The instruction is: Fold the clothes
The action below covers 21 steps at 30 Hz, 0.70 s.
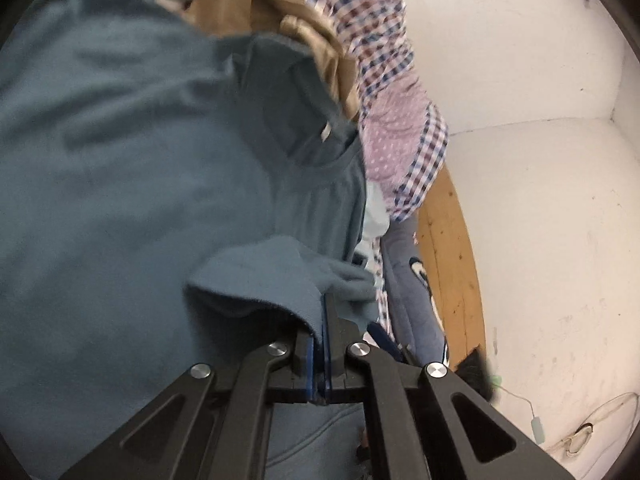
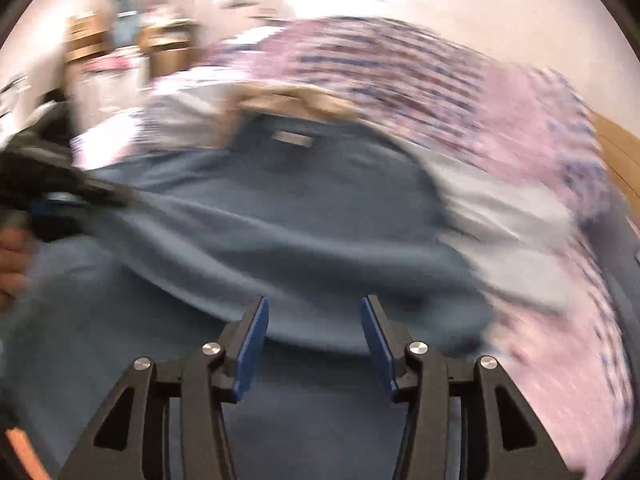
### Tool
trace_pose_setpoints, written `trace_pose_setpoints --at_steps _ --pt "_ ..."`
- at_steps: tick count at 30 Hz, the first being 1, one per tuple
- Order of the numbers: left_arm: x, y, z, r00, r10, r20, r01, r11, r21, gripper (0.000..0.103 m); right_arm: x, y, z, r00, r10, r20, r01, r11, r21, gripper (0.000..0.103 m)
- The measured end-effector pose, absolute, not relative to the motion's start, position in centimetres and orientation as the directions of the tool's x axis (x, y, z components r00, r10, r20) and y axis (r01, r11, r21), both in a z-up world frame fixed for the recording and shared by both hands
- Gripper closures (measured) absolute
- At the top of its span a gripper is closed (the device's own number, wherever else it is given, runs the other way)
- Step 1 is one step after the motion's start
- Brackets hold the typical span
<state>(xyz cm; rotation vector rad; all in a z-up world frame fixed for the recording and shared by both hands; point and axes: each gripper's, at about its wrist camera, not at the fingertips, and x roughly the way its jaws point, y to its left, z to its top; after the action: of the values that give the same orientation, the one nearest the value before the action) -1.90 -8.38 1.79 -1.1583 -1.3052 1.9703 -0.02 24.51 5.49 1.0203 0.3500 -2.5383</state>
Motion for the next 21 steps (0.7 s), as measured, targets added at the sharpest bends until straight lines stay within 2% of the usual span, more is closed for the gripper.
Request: trace_pose_setpoints --at_steps 4,6,12,18,19,20,21 --pt "-1.8 -11.3 2.9 -0.581 0.732 -0.355 0.039 -0.410 -0.911 0.102 -1.0 31.1 4.7 -0.679 -0.126 -0.723 0.264 -0.961 -0.080 0.052" --pt "-1.7 -12.9 3.1 -0.617 0.701 -0.358 0.060 -0.412 -0.909 0.102 -1.2 32.5 4.4 -0.676 -0.109 -0.729 0.228 -0.971 -0.066 0.052" --pt "-1.0 -16.3 2.9 -0.694 0.614 -0.376 0.120 -0.416 -0.901 0.102 -1.4 30.9 4.1 -0.675 -0.103 -0.730 0.271 -0.956 -0.116 0.052" --pt "-0.9 -17.6 2.7 -0.725 0.578 -0.375 0.136 -0.414 -0.900 0.102 -1.3 28.4 4.0 -0.700 -0.067 -0.711 0.318 -0.921 -0.226 0.054" --pt "-0.9 -17.6 2.7 -0.726 0.576 -0.375 0.137 -0.414 -0.900 0.102 -1.2 28.7 4.3 -0.708 -0.049 -0.705 0.299 -0.925 -0.236 0.064" --pt "-0.9 -17.6 2.6 -0.727 0.575 -0.375 0.137 -0.414 -0.900 0.102 -1.0 29.1 4.7 -0.716 -0.031 -0.698 0.280 -0.928 -0.246 0.089" --pt "-0.9 -17.7 2.6 -0.727 0.574 -0.375 0.137 -0.414 -0.900 0.102 -0.9 29.4 5.1 -0.723 -0.012 -0.691 0.261 -0.931 -0.256 0.103"
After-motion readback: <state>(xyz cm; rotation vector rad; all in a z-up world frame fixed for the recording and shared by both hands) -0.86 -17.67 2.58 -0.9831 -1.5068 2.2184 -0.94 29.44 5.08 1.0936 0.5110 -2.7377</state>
